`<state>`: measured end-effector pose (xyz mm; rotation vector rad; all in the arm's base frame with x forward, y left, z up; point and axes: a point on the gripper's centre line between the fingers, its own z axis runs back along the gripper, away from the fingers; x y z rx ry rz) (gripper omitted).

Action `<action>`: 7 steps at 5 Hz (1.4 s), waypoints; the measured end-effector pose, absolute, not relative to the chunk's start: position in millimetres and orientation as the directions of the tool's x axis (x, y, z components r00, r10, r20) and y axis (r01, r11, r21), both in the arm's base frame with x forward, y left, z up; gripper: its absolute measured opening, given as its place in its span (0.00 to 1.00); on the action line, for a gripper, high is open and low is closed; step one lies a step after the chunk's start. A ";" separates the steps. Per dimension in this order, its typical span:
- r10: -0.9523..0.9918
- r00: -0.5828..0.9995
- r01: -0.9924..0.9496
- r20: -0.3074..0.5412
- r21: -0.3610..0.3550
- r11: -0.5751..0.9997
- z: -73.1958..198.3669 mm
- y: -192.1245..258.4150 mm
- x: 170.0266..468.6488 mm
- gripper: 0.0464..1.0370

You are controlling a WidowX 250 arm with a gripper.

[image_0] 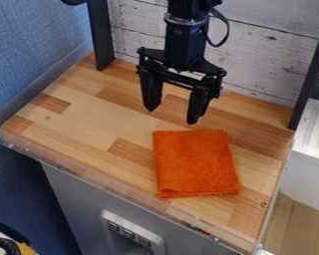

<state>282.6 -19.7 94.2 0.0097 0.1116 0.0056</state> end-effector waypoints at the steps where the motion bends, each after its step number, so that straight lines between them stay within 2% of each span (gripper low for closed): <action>1: -0.025 0.993 0.025 -0.112 0.007 1.000 94.2 -20.2 282.6 0.96; 2: -0.092 0.992 0.093 -0.089 0.000 0.996 92.9 -29.9 279.0 0.96; 4: -0.218 0.976 0.218 0.012 0.000 0.976 98.2 -39.7 275.0 0.96; 5: -0.286 0.958 0.286 0.032 0.005 0.958 99.5 -48.1 276.2 0.96; 6: -0.335 0.941 0.335 0.037 0.009 0.942 100.6 -49.9 277.3 0.92; 7: -0.371 0.927 0.371 0.050 0.006 0.929 100.7 -52.6 278.8 0.63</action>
